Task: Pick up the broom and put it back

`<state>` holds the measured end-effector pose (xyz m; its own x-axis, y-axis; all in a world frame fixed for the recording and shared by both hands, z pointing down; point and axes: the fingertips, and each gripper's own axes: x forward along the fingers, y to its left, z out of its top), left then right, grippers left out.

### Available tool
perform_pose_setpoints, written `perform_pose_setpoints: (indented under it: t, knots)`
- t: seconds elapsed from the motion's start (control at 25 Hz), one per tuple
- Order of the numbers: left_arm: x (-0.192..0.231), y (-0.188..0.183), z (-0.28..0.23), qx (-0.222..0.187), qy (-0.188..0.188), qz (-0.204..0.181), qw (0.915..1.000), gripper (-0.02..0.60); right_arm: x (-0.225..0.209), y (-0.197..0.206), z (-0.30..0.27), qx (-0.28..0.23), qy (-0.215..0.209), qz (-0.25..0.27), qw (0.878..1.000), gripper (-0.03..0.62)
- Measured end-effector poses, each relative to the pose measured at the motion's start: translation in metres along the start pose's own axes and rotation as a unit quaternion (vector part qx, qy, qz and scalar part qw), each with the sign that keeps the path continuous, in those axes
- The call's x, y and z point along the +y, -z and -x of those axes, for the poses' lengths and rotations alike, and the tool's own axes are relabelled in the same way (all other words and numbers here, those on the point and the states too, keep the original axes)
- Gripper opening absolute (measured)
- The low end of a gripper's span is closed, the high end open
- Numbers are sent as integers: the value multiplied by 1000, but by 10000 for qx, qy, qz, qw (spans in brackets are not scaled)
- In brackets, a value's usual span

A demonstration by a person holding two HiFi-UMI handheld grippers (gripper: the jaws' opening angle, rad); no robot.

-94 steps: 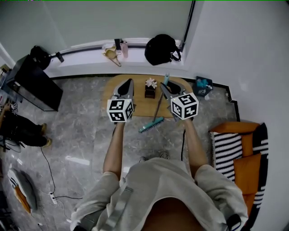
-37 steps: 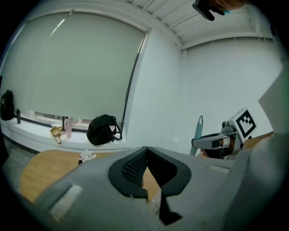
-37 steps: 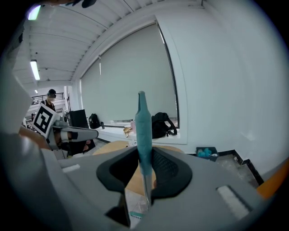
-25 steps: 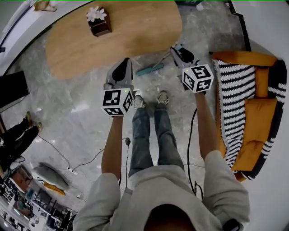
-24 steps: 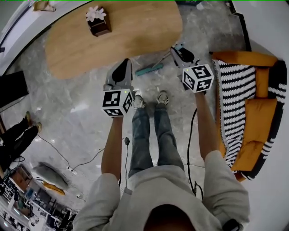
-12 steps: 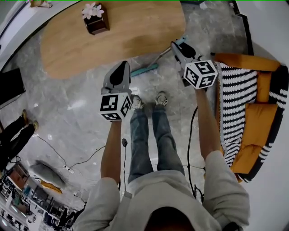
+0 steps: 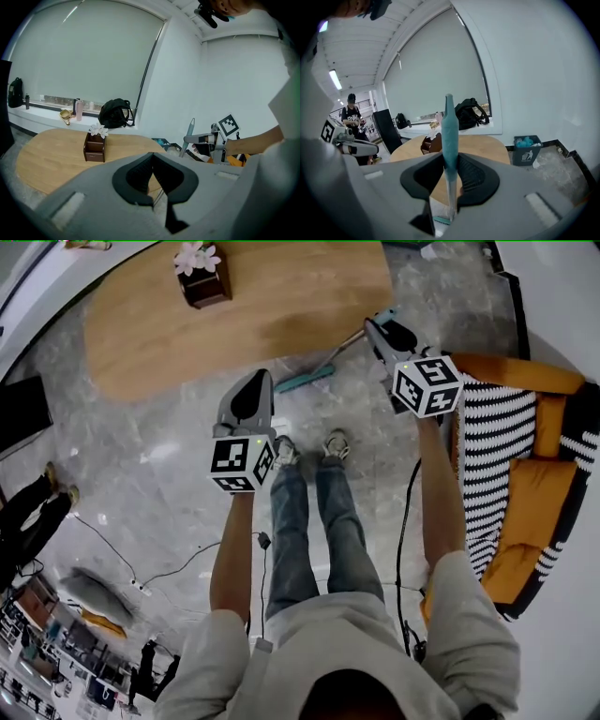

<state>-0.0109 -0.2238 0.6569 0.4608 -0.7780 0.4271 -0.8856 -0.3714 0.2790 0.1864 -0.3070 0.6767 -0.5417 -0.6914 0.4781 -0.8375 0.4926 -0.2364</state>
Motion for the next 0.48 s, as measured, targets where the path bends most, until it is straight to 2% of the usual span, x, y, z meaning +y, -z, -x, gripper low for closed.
perform_pose_setpoints:
  t: [0.12, 0.32, 0.48]
  knots:
    - [-5, -5, 1, -23, 6, -9, 10000, 6, -10, -3, 0, -61, -5, -154, 9999, 97]
    - [-1, 0, -1, 0, -22, 21, 10000, 5, 11, -7, -14, -101, -537, -88, 9985, 97]
    - [0, 7, 0, 49, -39, 62, 10000, 6, 24, -6, -24, -71, -712, 42, 9974, 97]
